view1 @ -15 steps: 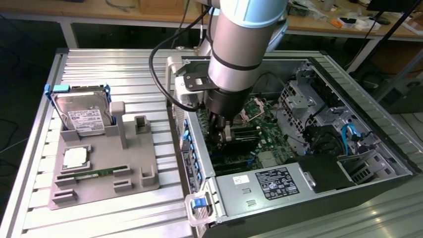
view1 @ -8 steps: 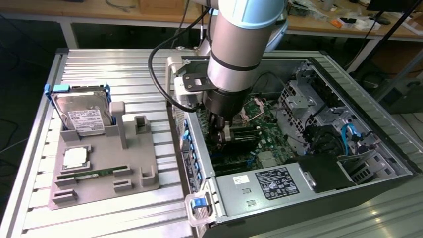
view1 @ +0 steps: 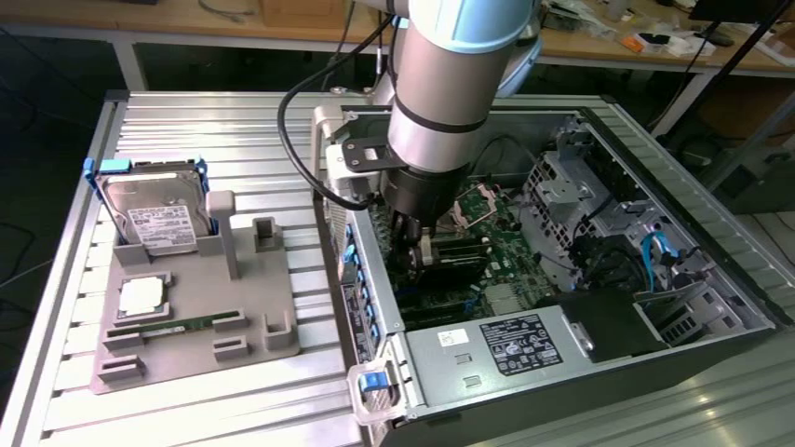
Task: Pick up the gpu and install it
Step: 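Press down on the gpu until it lock into place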
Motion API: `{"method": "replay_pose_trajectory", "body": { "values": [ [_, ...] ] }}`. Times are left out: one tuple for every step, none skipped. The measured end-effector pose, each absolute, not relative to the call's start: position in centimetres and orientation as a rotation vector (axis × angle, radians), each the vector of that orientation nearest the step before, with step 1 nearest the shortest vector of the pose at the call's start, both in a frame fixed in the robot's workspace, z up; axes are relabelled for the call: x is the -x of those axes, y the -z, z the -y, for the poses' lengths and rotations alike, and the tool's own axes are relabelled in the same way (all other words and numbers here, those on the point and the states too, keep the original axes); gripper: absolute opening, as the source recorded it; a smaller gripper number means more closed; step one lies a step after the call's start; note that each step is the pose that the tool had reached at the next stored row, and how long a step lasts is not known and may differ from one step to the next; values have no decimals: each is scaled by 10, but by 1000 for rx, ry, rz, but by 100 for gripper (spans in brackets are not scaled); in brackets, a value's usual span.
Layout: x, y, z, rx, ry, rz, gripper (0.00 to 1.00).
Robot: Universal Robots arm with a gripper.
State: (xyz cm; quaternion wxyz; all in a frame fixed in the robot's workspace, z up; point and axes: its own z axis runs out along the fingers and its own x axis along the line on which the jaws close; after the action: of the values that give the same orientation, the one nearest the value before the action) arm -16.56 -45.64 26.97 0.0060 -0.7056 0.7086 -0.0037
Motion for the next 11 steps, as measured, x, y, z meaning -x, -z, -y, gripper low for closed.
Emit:
{"method": "replay_pose_trajectory", "body": {
  "values": [
    [166,-270,456,2208,12,-2217,11],
    [166,-269,456,2208,12,-2217,11],
    [166,-269,456,2207,12,-2217,11],
    [166,-270,456,2207,12,-2217,11],
    [166,-271,456,2206,13,-2216,11],
    [166,-272,456,2204,15,-2214,11],
    [166,-273,456,2204,16,-2213,11],
    [166,-274,456,2204,17,-2213,11],
    [166,-275,456,2204,18,-2214,11],
    [166,-275,456,2203,19,-2213,11],
    [166,-276,456,2203,20,-2213,11]
  ]
}}
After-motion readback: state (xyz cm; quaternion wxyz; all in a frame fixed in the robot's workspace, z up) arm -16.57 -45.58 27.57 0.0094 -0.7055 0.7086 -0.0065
